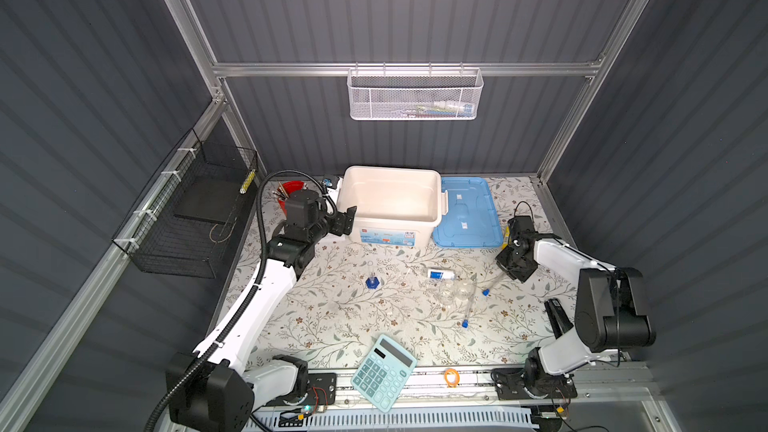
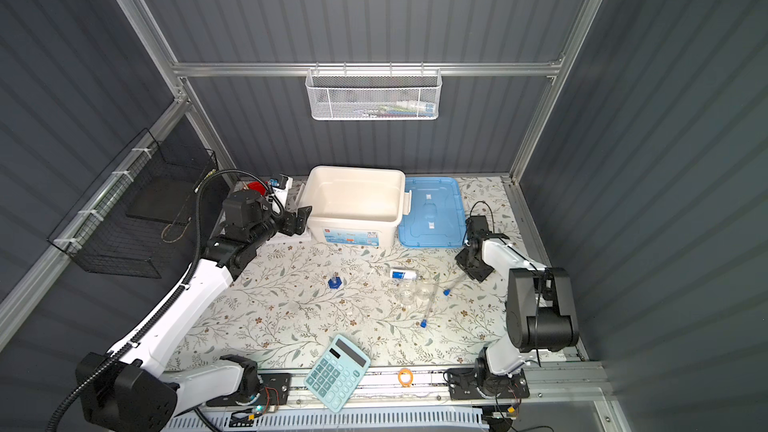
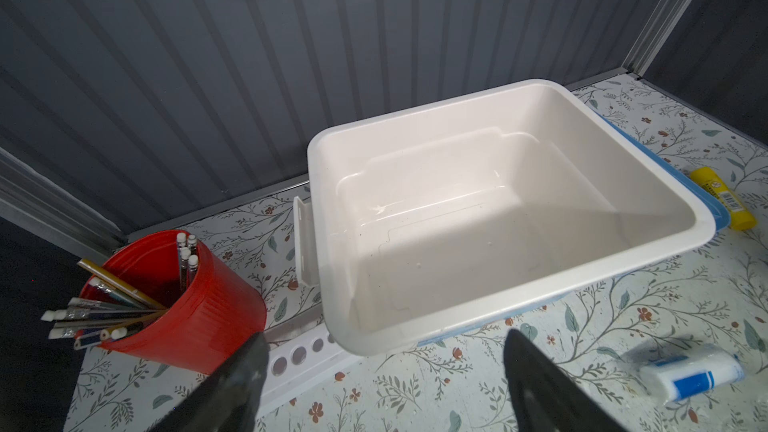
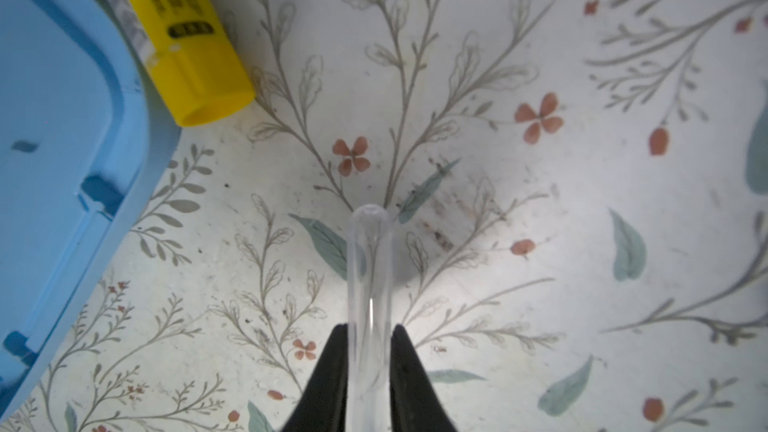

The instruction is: Organize the chemistry lab equipment

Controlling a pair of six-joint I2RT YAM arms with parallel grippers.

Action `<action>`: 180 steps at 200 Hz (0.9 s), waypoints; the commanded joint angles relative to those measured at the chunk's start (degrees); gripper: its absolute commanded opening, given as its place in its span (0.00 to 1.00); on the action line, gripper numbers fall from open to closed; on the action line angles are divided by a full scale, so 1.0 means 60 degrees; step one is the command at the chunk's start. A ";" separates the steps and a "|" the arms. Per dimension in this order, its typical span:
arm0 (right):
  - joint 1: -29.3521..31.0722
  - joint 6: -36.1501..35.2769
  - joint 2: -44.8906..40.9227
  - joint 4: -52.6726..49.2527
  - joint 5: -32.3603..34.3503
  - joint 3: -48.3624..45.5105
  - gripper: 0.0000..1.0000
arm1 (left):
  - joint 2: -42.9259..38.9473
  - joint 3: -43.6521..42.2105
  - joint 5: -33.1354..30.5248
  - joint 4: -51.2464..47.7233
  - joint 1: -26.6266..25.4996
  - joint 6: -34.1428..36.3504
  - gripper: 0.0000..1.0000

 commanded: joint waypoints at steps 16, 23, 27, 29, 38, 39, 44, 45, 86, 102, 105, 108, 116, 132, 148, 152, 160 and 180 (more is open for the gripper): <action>-0.0029 -0.0123 0.0404 0.0027 -0.0184 0.0232 0.23 | -0.0239 -0.0012 -0.0034 -0.0104 -0.0042 0.0081 0.88; -0.0033 -0.0120 0.0404 0.0011 -0.0151 0.0183 0.23 | -0.0263 -0.0016 -0.0045 -0.0131 -0.0041 0.0099 0.88; -0.0047 -0.0103 0.0397 0.0011 -0.0143 0.0162 0.23 | -0.0279 -0.0016 -0.0061 -0.0135 -0.0051 0.0111 0.89; -0.0048 -0.0104 0.0386 0.0014 -0.0143 0.0148 0.23 | -0.0291 -0.0019 -0.0067 -0.0135 -0.0053 0.0112 0.89; -0.0063 -0.0131 0.0355 0.0016 -0.0140 0.0114 0.24 | -0.0320 -0.0025 -0.0075 -0.0132 -0.0046 0.0128 0.89; -0.0063 -0.0142 0.0354 0.0014 -0.0139 0.0114 0.25 | -0.0317 -0.0032 -0.0084 -0.0134 -0.0050 0.0129 0.88; -0.0063 -0.0149 0.0328 -0.0014 -0.0125 0.0114 0.26 | -0.0321 -0.0039 -0.0078 -0.0135 -0.0052 0.0129 0.88; -0.0063 -0.0143 0.0326 -0.0016 -0.0131 0.0114 0.27 | -0.0318 -0.0039 -0.0078 -0.0135 -0.0053 0.0129 0.88; -0.0066 -0.1419 0.0059 -0.0948 -0.0003 0.0849 0.41 | -0.0321 -0.0024 -0.0047 -0.0163 -0.0040 0.0144 0.88; -0.0063 -0.2569 -0.0167 -0.1528 0.0144 0.1405 0.44 | -0.0374 -0.0026 -0.0078 -0.0150 -0.0042 0.0172 0.88; -0.0063 -0.2762 -0.0205 -0.1659 0.0177 0.1535 0.44 | -0.0377 -0.0031 -0.0082 -0.0159 -0.0049 0.0184 0.88; -0.0063 -0.2936 -0.0237 -0.1787 0.0218 0.1656 0.44 | -0.0374 -0.0037 -0.0091 -0.0164 -0.0042 0.0187 0.89; -0.0063 -0.3417 -0.0330 -0.2121 0.0315 0.1982 0.45 | -0.0401 -0.0042 -0.0100 -0.0141 -0.0049 0.0212 0.88; -0.0048 -0.4551 -0.0504 -0.2510 0.0083 0.2556 0.44 | -0.0388 -0.0100 -0.0080 -0.0099 -0.0054 0.0206 0.89; 0.0072 -0.6019 -0.0745 -0.2723 -0.0344 0.2963 0.44 | -0.0360 -0.0084 -0.0038 -0.0106 -0.0049 0.0204 0.89; 0.0102 -0.6372 -0.0795 -0.2759 -0.0464 0.3001 0.44 | -0.0366 -0.0085 -0.0014 -0.0102 -0.0054 0.0210 0.89; 0.0277 -0.7435 -0.0949 -0.2903 -0.0700 0.3071 0.44 | -0.0377 -0.0120 -0.0005 -0.0106 -0.0052 0.0217 0.89; 0.0930 -0.9715 -0.1394 -0.2685 0.0202 0.2590 0.40 | -0.0399 -0.0203 0.0024 -0.0077 -0.0043 0.0297 0.89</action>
